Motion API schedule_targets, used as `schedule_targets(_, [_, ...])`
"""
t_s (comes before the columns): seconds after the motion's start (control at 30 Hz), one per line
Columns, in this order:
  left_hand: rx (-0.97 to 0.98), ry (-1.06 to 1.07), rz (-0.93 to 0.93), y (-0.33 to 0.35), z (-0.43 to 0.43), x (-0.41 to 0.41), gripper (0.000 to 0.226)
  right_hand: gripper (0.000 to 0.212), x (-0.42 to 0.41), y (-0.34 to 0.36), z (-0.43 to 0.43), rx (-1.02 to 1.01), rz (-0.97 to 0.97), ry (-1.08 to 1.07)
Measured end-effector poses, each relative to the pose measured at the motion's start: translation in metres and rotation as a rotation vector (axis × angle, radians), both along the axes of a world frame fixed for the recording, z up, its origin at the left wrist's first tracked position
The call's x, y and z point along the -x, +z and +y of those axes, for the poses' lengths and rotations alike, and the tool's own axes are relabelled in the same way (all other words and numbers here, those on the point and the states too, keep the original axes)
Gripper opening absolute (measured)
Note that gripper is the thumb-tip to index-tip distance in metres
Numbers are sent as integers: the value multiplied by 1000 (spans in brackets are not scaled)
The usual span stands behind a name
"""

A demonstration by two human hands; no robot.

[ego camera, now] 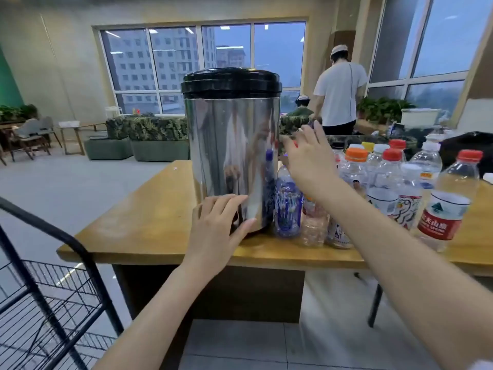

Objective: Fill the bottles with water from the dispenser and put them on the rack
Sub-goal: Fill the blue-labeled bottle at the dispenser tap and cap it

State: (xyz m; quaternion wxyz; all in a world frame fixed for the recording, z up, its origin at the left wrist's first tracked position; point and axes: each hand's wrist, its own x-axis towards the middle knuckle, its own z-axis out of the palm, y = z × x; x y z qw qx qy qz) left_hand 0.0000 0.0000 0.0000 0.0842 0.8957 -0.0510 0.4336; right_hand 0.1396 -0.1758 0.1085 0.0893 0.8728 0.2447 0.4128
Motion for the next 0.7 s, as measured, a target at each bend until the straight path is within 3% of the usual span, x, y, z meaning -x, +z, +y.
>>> schedule_targets(0.07, [-9,-2,-35,1,1,1,49,44,-4,7,3,75,119,-149])
schedule_targets(0.13, [-9,0,-48,-1,2,2,48,38,-7,8,2,124,152,-165])
schedule_targets(0.4, [73,-78,-53,6,-12,22,44,44,19,1,10,95,124,-1])
schedule_targets(0.5, [229,-189,-24,8,-25,36,51,45,52,8,5,72,93,96])
schedule_targets(0.57, [404,-244,38,5,-38,42,70,45,84,13,-4,-17,108,218])
schedule_targets(0.63, [596,-279,109,-2,-52,48,97,42,114,10,-13,-114,283,385])
schedule_targets(0.7, [758,-346,137,-16,-64,55,105,36,135,-4,-18,-205,545,520])
